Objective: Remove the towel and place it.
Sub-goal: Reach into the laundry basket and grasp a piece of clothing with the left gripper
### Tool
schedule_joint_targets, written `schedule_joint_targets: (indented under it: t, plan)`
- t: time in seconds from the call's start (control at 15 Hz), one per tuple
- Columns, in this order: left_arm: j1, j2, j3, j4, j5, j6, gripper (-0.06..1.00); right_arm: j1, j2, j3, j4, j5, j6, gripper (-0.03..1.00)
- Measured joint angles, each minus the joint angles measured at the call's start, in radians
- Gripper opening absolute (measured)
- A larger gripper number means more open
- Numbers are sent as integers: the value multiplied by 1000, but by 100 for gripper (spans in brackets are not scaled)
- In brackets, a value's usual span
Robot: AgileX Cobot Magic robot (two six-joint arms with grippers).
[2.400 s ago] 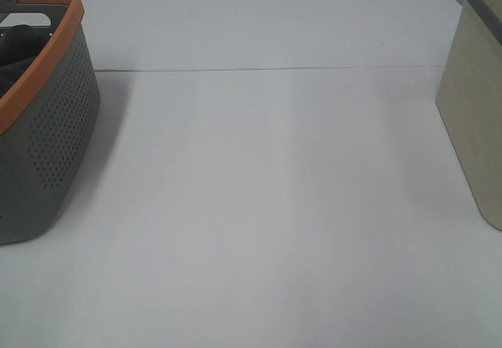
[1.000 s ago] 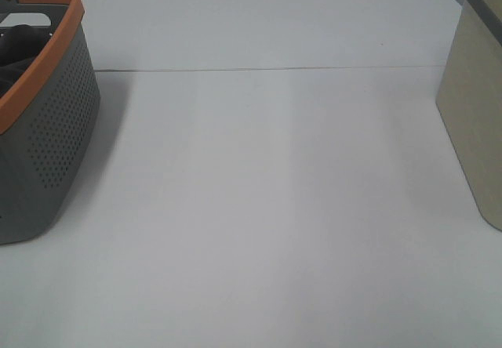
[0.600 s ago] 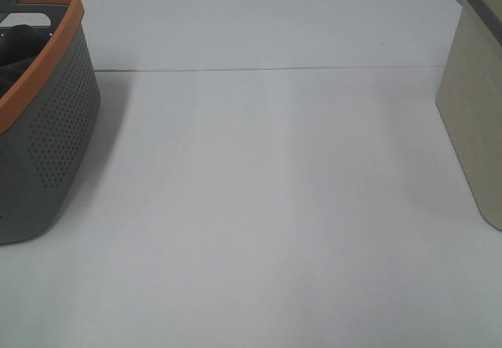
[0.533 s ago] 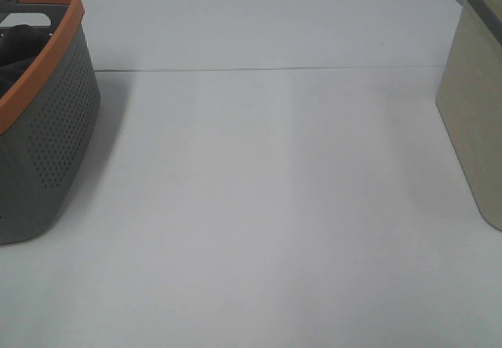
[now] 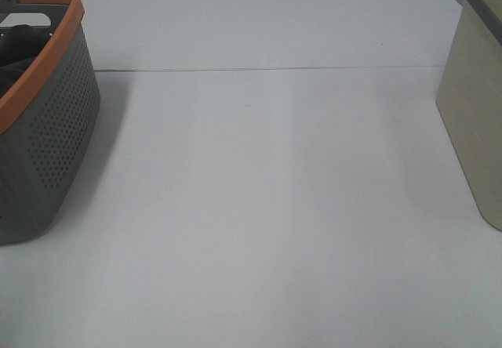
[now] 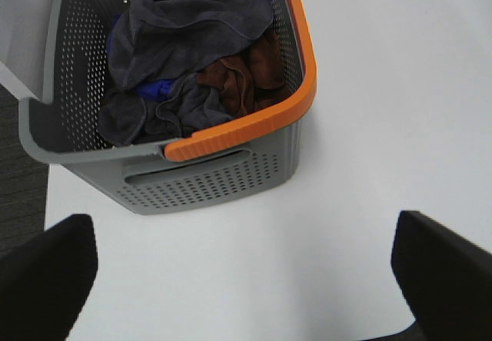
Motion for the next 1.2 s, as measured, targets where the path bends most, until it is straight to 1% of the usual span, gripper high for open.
schedule_joint_targets:
  t: [0.13, 0.2, 0.27, 0.4, 0.53, 0.73, 0.8, 0.87, 0.93, 1.0, 1.2]
  plan:
    - [0, 198, -134, 15, 15, 135, 98, 0, 0, 0, 0, 0, 0, 74]
    - [0, 250, -170, 21, 17, 165, 98, 0, 0, 0, 0, 0, 0, 74]
    - [0, 341, -238, 26, 18, 219, 98, 0, 0, 0, 0, 0, 0, 74]
    - [0, 529, -353, 26, 21, 352, 98, 0, 0, 0, 0, 0, 0, 74]
    - [0, 711, -443, 27, 20, 512, 98, 0, 0, 0, 0, 0, 0, 74]
    - [0, 930, -531, 43, 10, 713, 98, 0, 0, 0, 0, 0, 0, 74]
    - [1, 993, -545, 59, -16, 755, 98, 0, 0, 0, 0, 0, 0, 74]
    - [4, 1020, -551, 67, -40, 772, 98, 0, 0, 0, 0, 0, 0, 74]
    - [12, 1114, -566, 78, -109, 823, 98, 0, 0, 0, 0, 0, 0, 74]
    - [18, 1211, -588, 80, -153, 860, 98, 0, 0, 0, 0, 0, 0, 74]
    - [21, 1366, -676, 87, -185, 898, 98, 0, 0, 0, 0, 0, 0, 74]
